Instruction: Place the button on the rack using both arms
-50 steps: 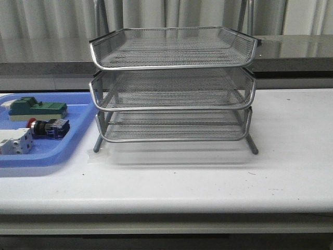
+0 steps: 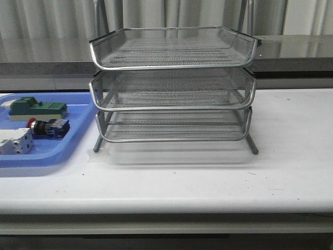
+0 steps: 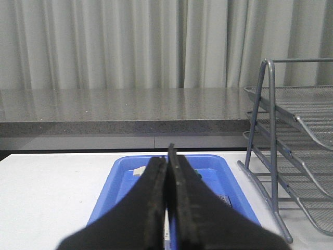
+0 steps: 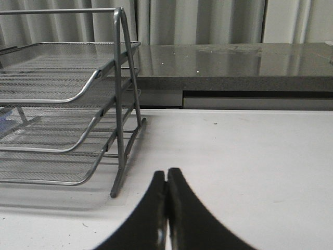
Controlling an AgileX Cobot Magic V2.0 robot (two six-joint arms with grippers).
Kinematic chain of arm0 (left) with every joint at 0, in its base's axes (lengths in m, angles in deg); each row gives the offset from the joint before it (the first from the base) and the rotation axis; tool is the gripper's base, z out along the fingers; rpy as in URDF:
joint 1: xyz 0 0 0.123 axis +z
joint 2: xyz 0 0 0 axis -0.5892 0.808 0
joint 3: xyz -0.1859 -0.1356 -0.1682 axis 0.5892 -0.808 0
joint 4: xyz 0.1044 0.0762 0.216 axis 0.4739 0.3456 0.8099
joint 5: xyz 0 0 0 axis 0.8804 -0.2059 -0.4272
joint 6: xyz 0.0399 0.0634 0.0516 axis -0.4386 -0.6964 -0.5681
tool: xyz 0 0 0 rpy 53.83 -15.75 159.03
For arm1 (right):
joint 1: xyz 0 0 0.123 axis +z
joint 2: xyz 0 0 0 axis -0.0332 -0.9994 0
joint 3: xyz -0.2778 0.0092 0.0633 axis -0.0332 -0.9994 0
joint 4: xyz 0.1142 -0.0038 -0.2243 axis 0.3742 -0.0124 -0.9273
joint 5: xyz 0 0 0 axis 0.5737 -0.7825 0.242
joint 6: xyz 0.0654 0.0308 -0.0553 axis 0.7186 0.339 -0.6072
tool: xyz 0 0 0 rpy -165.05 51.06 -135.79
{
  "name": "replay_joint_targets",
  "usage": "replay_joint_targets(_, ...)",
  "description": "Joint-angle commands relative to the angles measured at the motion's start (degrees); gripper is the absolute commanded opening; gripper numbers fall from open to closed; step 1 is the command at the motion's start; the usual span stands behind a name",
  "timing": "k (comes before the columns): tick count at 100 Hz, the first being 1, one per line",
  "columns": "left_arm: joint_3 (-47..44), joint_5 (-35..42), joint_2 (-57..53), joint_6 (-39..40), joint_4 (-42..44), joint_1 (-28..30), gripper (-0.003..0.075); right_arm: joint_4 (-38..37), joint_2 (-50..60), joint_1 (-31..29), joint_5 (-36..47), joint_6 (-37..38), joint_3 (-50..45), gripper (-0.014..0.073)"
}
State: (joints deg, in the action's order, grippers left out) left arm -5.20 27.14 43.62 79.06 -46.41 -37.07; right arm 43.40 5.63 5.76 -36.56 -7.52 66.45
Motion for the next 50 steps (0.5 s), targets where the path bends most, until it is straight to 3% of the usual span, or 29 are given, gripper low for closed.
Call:
replay_joint_targets(1,-2.7,4.2,-1.8,0.5,-0.3,0.1,-0.002,-0.4,1.2,-0.3,4.3,0.0,0.8,-0.0061)
replay_joint_targets(50,-2.7,4.2,-1.8,0.5,-0.3,0.1,-0.002,0.0,1.2,-0.3,7.0,0.0,2.0,-0.0061)
